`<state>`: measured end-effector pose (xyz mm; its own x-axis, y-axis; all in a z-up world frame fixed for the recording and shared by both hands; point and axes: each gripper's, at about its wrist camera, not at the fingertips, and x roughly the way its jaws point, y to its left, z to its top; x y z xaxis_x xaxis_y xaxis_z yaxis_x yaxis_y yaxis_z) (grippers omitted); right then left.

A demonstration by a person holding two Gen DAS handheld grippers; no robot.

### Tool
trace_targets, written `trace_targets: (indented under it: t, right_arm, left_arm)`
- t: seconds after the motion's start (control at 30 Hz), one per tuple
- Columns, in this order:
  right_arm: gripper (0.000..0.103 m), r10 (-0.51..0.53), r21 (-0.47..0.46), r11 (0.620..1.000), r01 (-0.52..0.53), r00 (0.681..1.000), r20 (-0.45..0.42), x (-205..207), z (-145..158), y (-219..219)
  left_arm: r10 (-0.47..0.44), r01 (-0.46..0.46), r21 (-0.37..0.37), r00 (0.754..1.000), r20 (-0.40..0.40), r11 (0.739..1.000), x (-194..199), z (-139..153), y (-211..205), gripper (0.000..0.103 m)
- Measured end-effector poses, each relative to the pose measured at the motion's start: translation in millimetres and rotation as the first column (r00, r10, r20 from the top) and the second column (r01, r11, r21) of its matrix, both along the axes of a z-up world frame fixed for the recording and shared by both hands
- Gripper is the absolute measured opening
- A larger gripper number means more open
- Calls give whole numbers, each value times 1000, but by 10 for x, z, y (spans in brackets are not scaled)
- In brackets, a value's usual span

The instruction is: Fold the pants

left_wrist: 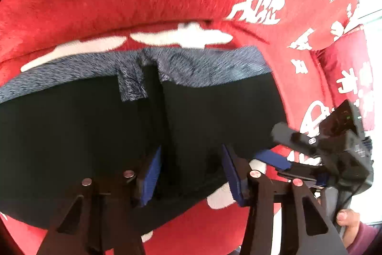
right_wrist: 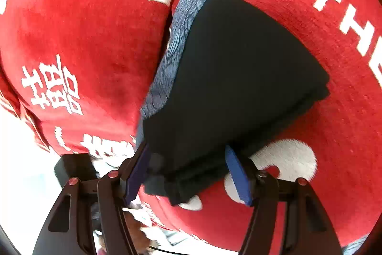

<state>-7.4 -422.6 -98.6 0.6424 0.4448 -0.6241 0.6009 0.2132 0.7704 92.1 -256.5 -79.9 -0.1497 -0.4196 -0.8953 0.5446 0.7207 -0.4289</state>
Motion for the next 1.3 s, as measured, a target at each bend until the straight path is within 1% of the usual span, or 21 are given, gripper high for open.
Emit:
trace_targets:
  t: [0.03,0.07,0.13,0.17,0.23,0.33,0.4,0.47,0.5,0.53,0.57,0.63,0.73,0.8,0.83,0.9,0.93,1.07,1.17,1.23,1.3]
  right_arm:
    - [69,-12,12,1000,12,1000,2,2,-39,-14]
    - [67,-24,32,999,24,1000,-1,19,-103,-27]
    - [30,-50,69,996,52,998,-26,21,-204,-39]
    - [6,-52,85,995,55,998,-39,22,-246,-40]
    - [5,-49,82,995,50,999,-10,16,-179,-26]
    - [5,33,31,999,-34,999,26,73,19,91]
    - [5,89,24,996,-89,996,-3,101,4,199]
    - [5,106,16,994,-105,993,-48,93,-110,247]
    - [5,102,18,995,-101,993,-64,91,-175,256]
    - [5,94,28,995,-92,993,-77,88,-266,254]
    - [5,90,36,996,-88,993,-74,89,-288,246]
    - [7,146,17,989,-145,986,-77,146,-204,241]
    - [30,328,-28,943,-331,942,-69,270,60,303]
    - [64,413,-90,906,-413,911,-12,320,326,283]
    - [67,443,-142,888,-437,896,14,335,487,234]
    - [67,459,-260,861,-437,888,30,356,764,25]
    - [67,436,-314,857,-408,900,21,382,847,-165]
    - [67,313,-352,882,-314,948,-60,472,691,-797]
    - [63,261,-299,914,-274,962,-83,590,369,-1098]
    - [57,280,-249,923,-295,955,-94,683,133,-1163]
    - [39,289,-164,940,-300,953,-86,752,-96,-1177]
  left_arm:
    - [4,-4,9,1000,3,1000,5,-38,-18,47]
    - [10,-10,18,1000,5,1000,8,-57,-16,36]
    - [38,-38,25,999,-1,999,34,-68,9,34]
    - [54,-54,14,999,-6,998,36,-31,40,32]
    - [62,-62,3,998,11,998,5,94,105,32]
    - [44,-45,11,995,84,999,-109,230,219,32]
    - [34,-41,52,991,130,998,-187,203,304,32]
    - [42,-56,101,990,132,993,-205,98,338,33]
    - [53,-68,124,991,121,990,-201,46,357,37]
    - [76,-94,144,990,120,985,-183,16,377,53]
    - [99,-120,157,986,136,980,-169,35,404,61]
    - [129,-150,142,980,151,978,-123,115,451,61]
    - [137,-165,149,973,185,975,-75,270,479,61]
    - [134,-166,142,968,210,976,-34,383,457,61]
    - [130,-163,136,966,222,977,-11,454,427,61]
    - [121,-153,123,964,235,980,47,553,286,61]
    - [116,-147,116,964,238,982,75,572,215,61]
    - [76,-108,118,965,249,987,122,534,-150,61]
    - [67,-92,95,969,236,991,123,395,-469,61]
    - [78,-99,83,971,226,992,115,271,-606,61]
    - [75,-105,120,971,229,987,104,155,-676,61]
